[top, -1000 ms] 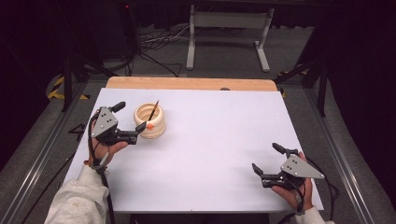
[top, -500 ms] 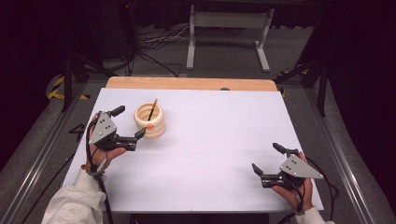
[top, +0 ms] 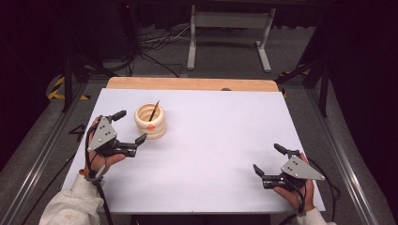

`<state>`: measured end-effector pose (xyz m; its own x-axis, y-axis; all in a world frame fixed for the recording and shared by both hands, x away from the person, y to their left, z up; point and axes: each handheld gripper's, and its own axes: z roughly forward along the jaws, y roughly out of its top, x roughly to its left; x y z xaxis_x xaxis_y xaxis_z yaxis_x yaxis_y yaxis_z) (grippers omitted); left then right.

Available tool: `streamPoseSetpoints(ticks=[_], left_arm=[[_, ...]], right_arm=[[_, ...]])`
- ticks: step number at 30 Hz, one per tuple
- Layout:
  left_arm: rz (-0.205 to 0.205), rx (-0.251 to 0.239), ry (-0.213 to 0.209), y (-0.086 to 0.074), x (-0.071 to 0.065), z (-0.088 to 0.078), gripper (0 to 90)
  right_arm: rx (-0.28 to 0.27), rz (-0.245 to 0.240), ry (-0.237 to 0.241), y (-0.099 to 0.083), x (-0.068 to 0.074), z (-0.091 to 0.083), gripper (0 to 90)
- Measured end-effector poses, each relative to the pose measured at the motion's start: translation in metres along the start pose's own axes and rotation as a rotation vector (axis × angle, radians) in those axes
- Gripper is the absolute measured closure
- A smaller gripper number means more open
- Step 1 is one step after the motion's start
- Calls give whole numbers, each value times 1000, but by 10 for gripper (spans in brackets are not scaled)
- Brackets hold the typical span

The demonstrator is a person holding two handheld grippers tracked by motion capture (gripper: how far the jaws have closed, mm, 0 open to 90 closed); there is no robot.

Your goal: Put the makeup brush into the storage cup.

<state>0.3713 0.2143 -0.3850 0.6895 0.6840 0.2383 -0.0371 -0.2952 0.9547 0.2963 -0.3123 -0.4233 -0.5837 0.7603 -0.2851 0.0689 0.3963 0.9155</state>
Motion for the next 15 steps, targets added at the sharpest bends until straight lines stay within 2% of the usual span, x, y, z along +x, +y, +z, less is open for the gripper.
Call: streamPoseSetpoints(ticks=[15], left_arm=[[29,19,-1,-4,-11,-6,21]], right_arm=[[3,-4,3,0,1,0,44]])
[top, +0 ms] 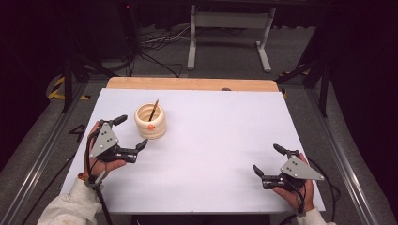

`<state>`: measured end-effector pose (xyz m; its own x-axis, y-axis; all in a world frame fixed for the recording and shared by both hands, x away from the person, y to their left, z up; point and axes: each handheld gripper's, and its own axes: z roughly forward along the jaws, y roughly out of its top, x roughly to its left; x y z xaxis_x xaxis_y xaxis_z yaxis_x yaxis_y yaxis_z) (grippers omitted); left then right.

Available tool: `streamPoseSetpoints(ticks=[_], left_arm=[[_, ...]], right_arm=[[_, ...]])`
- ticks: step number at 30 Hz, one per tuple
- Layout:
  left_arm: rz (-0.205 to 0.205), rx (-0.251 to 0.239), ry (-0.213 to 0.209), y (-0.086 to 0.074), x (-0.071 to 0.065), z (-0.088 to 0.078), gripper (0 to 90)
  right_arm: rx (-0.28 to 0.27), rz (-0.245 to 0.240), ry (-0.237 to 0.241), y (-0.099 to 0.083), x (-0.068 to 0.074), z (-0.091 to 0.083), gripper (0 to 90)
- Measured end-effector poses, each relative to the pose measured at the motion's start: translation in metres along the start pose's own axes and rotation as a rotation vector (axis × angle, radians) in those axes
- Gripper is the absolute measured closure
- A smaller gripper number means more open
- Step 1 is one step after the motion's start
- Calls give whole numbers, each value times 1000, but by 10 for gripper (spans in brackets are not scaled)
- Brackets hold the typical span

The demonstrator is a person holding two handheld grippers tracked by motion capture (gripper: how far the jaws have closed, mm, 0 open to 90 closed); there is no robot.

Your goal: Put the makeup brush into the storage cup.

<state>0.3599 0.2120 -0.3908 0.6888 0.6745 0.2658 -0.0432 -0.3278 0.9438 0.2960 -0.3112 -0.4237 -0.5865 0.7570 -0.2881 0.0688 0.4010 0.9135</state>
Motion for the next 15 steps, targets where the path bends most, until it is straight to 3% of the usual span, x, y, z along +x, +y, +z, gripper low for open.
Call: streamPoseSetpoints(ticks=[15], left_arm=[[42,16,-6,-9,-15,-5,30]], right_arm=[[2,-2,0,0,1,0,46]])
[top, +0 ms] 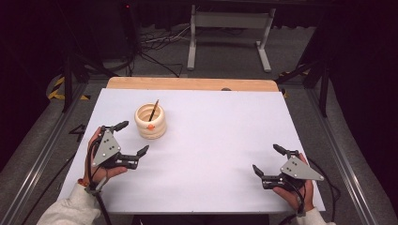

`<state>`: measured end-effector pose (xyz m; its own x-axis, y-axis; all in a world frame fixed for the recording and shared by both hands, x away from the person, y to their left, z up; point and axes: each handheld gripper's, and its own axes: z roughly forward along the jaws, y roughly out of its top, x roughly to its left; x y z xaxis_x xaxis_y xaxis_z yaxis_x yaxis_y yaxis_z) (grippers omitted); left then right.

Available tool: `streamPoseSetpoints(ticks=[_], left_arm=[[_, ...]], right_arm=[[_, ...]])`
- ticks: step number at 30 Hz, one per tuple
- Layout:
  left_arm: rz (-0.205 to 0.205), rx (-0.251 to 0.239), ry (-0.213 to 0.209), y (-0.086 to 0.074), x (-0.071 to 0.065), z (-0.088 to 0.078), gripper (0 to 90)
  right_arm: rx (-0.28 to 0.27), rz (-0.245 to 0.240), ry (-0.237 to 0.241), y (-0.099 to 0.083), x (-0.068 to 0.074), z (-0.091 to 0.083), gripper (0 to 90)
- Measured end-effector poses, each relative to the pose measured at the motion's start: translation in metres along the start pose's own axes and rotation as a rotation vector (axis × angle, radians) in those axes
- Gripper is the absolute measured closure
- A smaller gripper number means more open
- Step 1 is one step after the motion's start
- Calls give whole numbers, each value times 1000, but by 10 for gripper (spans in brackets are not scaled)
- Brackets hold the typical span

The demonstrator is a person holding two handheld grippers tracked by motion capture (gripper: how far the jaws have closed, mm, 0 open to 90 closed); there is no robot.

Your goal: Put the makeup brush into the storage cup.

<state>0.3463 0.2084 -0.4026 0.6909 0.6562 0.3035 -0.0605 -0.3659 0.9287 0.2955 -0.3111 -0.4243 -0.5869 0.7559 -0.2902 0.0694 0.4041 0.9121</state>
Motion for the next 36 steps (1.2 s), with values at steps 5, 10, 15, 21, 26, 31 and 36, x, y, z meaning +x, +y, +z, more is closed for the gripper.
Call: streamPoseSetpoints(ticks=[5,10,15,21,26,31,36], left_arm=[[6,8,-10,-4,-5,-1,32],[1,16,-25,-8,-7,-2,37],[14,34,-36,-13,-14,-3,39],[-7,46,-50,-21,-17,-5,40],[-19,66,-57,-28,-19,-9,39],[-57,69,-38,-39,-21,-17,42],[-131,73,-63,-48,-20,-22,45]], right_arm=[[2,2,0,-1,0,0,47],[-1,-2,0,-1,0,0,48],[-3,-4,-1,-1,0,0,48],[-4,-4,-1,-1,0,0,49],[-4,-2,1,-1,0,0,49],[3,-4,5,-1,2,2,49],[7,-8,7,-2,3,2,48]])
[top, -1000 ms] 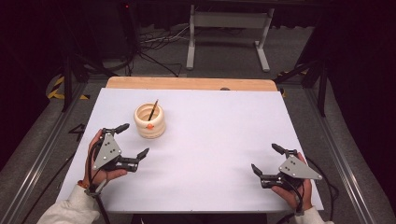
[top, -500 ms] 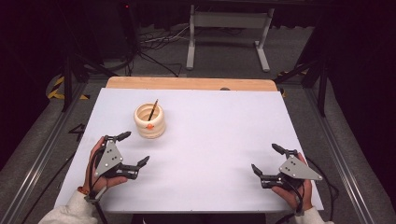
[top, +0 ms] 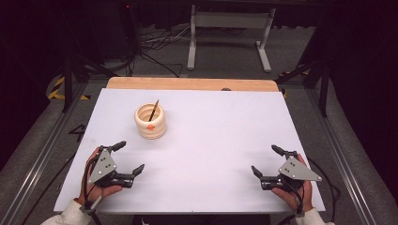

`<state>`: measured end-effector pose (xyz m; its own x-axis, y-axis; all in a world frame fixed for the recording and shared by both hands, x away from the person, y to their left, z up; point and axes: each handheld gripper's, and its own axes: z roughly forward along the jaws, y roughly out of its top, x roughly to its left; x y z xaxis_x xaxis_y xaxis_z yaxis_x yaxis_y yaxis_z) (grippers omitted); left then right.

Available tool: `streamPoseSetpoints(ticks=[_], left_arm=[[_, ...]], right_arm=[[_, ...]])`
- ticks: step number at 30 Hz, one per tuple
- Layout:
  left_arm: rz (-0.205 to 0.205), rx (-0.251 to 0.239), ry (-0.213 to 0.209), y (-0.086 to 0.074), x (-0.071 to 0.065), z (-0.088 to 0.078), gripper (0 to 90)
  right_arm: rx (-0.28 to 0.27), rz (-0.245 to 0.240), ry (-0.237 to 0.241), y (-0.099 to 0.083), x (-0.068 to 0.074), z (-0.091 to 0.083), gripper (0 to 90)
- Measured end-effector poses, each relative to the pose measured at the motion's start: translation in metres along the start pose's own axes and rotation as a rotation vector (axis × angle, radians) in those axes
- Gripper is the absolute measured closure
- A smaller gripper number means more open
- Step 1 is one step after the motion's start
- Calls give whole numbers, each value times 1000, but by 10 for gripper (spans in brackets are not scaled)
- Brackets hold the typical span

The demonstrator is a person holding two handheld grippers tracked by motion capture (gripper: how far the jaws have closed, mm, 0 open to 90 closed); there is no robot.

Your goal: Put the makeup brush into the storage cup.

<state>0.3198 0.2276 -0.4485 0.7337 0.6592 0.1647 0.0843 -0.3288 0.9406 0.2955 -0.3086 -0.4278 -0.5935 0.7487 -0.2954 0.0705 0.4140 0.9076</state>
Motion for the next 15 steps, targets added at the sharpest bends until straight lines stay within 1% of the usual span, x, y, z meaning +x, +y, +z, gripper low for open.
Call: streamPoseSetpoints(ticks=[1,2,4,8,11,15], left_arm=[[-1,7,2,-2,0,1,45],[0,27,-5,-3,-1,1,45],[8,40,-7,-5,-2,2,43],[6,63,-20,-5,-2,6,44],[5,58,-19,-5,-2,5,44],[-12,33,-17,-5,0,2,44]], right_arm=[[0,-1,1,0,0,0,48],[1,0,1,-1,0,0,48],[2,4,1,-1,-1,1,48],[4,1,6,-2,1,1,48],[6,-6,5,-1,2,0,48],[-3,-7,-3,1,2,-2,49]])
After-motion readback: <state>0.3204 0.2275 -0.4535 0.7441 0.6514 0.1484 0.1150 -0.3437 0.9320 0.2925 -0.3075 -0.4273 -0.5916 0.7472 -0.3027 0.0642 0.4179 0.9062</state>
